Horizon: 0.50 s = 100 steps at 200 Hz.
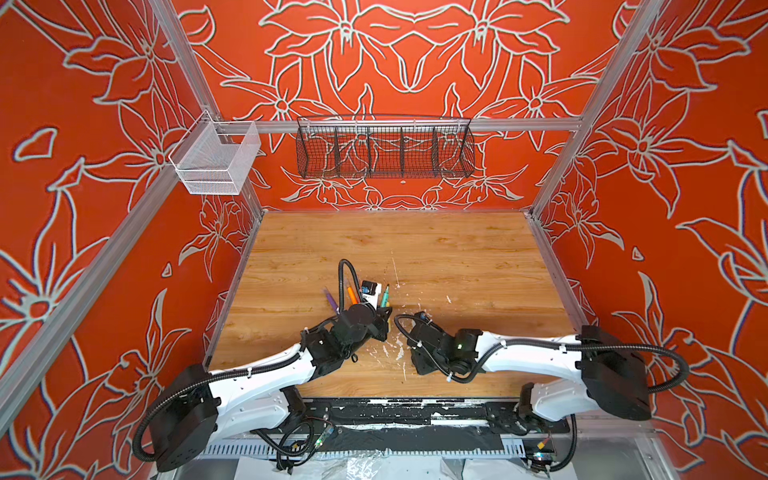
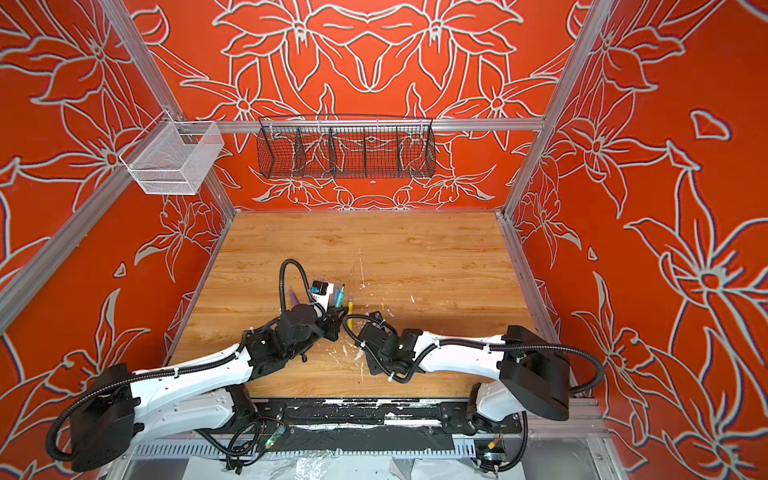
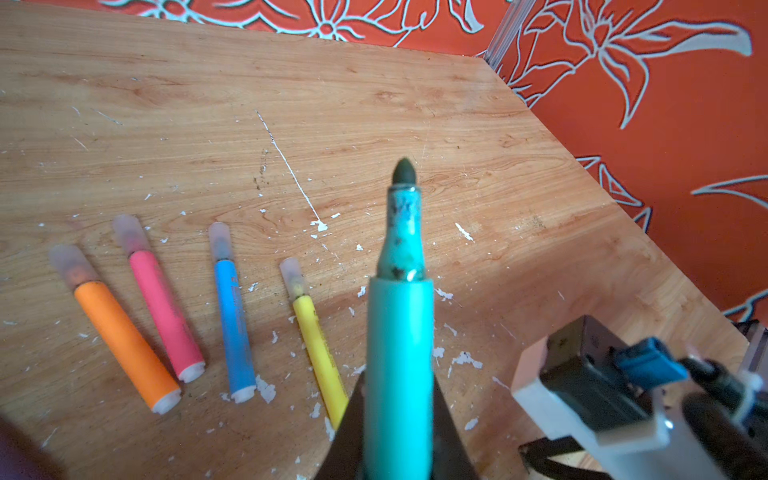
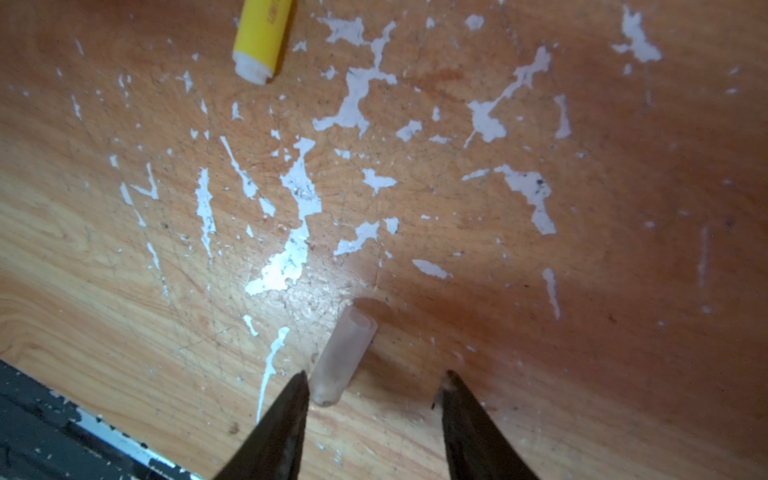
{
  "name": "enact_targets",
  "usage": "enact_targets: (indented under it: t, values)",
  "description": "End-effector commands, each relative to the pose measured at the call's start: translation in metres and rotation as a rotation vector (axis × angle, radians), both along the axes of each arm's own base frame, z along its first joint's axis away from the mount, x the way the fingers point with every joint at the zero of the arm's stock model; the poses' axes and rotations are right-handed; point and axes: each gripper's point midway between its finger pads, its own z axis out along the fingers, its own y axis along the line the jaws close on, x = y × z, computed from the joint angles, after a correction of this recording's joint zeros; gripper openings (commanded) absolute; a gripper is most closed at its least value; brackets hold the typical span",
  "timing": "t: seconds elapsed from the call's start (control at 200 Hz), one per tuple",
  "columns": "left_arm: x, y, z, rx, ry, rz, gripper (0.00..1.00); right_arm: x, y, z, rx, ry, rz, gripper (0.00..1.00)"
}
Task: Insert the pens into the pen caps
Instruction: 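Lower the right gripper over a clear cap lying near the robot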
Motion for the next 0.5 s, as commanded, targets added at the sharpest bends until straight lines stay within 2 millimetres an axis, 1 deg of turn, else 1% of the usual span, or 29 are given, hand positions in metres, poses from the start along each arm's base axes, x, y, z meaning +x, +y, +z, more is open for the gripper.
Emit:
enact_targets:
  t: [0.0,0.11,0.17,0.18,0.2,0.28,0.41,0.495]
  values:
    - [-0.001,0.005,0.003,-0.041,0.01,0.002,0.0,0.002,0.009,0.0,-0.011,-0.008,0.003,0.52]
    - [-0.003,0.011,0.004,-0.059,0.008,0.009,0.0,0.001,0.012,-0.006,-0.046,0.001,0.011,0.48]
    - [-0.003,0.014,-0.002,-0.048,0.017,0.014,0.0,0.0,0.012,-0.009,-0.068,0.002,0.012,0.45]
    - [-0.004,0.016,0.005,-0.064,0.002,0.014,0.0,0.0,0.012,-0.01,-0.072,0.003,0.013,0.45]
    - [-0.005,0.017,0.008,-0.072,-0.004,0.016,0.0,-0.001,0.012,-0.011,-0.079,0.003,0.015,0.43]
    - [-0.007,0.02,0.009,-0.081,-0.006,0.017,0.0,-0.003,0.01,-0.014,-0.1,0.006,0.022,0.36]
    - [-0.01,0.023,0.012,-0.098,-0.016,0.011,0.0,-0.004,0.001,-0.019,-0.142,0.003,0.008,0.31]
    - [-0.011,0.024,0.013,-0.102,-0.018,0.011,0.0,-0.004,-0.003,-0.024,-0.165,0.005,0.0,0.24]
